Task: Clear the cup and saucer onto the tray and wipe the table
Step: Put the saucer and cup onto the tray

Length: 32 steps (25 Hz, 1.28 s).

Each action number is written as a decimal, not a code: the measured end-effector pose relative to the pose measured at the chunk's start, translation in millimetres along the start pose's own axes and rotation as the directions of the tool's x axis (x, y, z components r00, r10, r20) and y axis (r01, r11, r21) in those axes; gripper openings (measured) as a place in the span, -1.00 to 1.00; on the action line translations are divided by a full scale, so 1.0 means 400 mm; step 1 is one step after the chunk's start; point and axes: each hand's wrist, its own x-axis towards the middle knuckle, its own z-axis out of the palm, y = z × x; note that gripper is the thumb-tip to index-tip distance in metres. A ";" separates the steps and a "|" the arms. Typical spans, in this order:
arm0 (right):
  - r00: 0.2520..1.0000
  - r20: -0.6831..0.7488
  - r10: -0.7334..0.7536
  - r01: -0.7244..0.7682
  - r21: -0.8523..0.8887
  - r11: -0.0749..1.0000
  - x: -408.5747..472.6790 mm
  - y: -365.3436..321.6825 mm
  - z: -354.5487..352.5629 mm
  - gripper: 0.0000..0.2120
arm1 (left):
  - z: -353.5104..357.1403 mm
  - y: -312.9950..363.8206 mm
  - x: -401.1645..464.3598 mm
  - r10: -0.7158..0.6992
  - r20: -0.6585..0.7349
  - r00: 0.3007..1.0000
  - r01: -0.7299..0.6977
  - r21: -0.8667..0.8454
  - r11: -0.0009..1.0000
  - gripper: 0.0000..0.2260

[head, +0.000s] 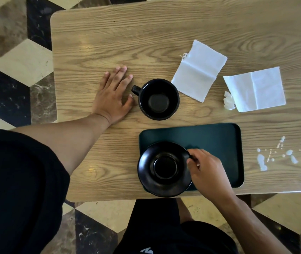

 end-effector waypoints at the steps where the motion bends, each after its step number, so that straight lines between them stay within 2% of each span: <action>1: 1.000 0.002 0.004 -0.004 -0.002 1.000 -0.003 0.000 0.000 -0.75 | 0.001 0.001 0.000 -0.001 0.003 1.000 0.001 0.001 1.000 -0.47; 5: 0.999 0.015 0.028 -0.028 -0.036 0.999 -0.006 -0.006 -0.006 -0.84 | 0.002 -0.004 0.000 0.000 0.005 1.000 0.000 0.002 1.000 -0.47; 8: 0.998 -0.064 0.007 -0.009 -0.040 0.999 0.019 -0.027 -0.017 -0.86 | 0.005 -0.001 0.001 -0.004 0.014 1.000 0.004 0.005 1.000 -0.46; 10: 0.983 -0.180 -0.024 0.033 0.048 0.998 0.064 -0.061 -0.030 -0.72 | 0.006 -0.002 0.001 -0.004 -0.002 1.000 0.004 0.005 1.000 -0.47; 12: 0.966 -0.250 -0.068 0.103 0.130 0.986 0.120 -0.109 -0.042 -0.50 | 0.005 -0.003 0.001 0.006 -0.027 1.000 -0.006 0.001 1.000 -0.48; 16: 0.970 -0.168 -0.176 0.199 0.132 0.971 0.209 -0.191 -0.031 0.07 | -0.001 0.000 0.000 0.013 -0.023 1.000 -0.014 -0.008 1.000 -0.47; 19: 0.974 -0.114 -0.195 0.212 0.166 0.963 0.241 -0.212 -0.016 0.23 | -0.006 0.000 0.000 0.010 -0.013 1.000 -0.010 -0.013 1.000 -0.47; 24: 0.978 -0.106 -0.179 0.193 0.143 0.971 0.271 -0.219 0.013 0.28 | -0.012 0.004 0.002 -0.010 0.021 1.000 0.011 -0.012 1.000 -0.46; 29: 0.959 -0.196 -0.203 0.237 0.170 0.956 0.277 -0.218 0.028 0.11 | -0.009 0.000 0.002 -0.004 0.005 1.000 0.004 -0.008 1.000 -0.47; 32: 0.954 -0.231 -0.189 0.250 0.270 0.930 0.259 -0.207 0.020 0.05 | -0.004 0.000 -0.001 0.005 -0.013 1.000 -0.005 -0.012 1.000 -0.48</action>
